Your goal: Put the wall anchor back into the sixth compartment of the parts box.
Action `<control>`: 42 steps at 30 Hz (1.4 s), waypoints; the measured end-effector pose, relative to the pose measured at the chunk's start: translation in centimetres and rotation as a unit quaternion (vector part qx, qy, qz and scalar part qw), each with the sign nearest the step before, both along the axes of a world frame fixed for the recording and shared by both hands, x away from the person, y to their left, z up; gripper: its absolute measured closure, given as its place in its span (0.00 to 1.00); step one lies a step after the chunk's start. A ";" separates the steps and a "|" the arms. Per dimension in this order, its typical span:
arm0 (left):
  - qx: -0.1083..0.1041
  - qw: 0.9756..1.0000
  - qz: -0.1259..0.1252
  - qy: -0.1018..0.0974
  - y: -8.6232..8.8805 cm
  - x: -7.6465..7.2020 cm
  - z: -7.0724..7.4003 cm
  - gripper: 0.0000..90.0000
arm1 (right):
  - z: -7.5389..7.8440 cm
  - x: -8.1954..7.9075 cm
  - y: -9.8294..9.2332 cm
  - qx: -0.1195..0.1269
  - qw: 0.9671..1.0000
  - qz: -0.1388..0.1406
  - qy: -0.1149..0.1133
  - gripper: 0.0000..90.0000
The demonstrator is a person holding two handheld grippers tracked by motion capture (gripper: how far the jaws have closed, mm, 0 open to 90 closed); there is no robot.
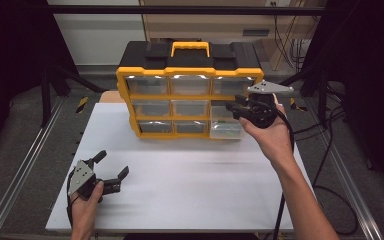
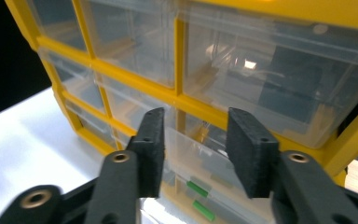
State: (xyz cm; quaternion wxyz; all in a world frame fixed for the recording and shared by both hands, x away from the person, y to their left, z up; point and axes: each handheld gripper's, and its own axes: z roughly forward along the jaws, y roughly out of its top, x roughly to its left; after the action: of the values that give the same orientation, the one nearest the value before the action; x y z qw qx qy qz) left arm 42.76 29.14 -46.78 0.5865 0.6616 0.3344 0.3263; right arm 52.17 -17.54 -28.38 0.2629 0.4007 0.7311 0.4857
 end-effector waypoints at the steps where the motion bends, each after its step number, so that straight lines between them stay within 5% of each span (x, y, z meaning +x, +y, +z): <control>1: 0.000 1.000 0.000 0.000 0.0 0.0 0.0 0.02 | 0.0 0.0 0.0 0.000 1.000 0.000 0.000 0.61; 10: 0.003 1.000 -0.001 0.002 0.0 0.0 0.0 0.02 | 0.4 -0.5 -0.4 0.039 0.999 -0.009 -0.030 0.29; 21: 0.008 1.000 0.005 0.004 0.2 0.0 0.0 0.01 | 0.0 -1.6 -1.4 0.065 0.995 -0.013 -0.076 0.07; 31: 0.006 1.000 0.005 0.005 0.4 0.0 0.0 0.01 | -1.2 -3.7 -3.2 0.076 0.991 -0.011 -0.107 0.08; 42: 0.005 1.000 0.002 0.007 0.3 0.0 -0.1 0.01 | -3.1 -5.9 -4.9 0.072 0.990 -0.009 -0.117 0.10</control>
State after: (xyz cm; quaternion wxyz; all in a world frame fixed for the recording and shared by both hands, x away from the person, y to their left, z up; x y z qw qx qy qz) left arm 42.73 29.46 -46.85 0.5797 0.6663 0.3384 0.3249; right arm 46.25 -22.40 -31.53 0.3216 0.3654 0.6546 0.5784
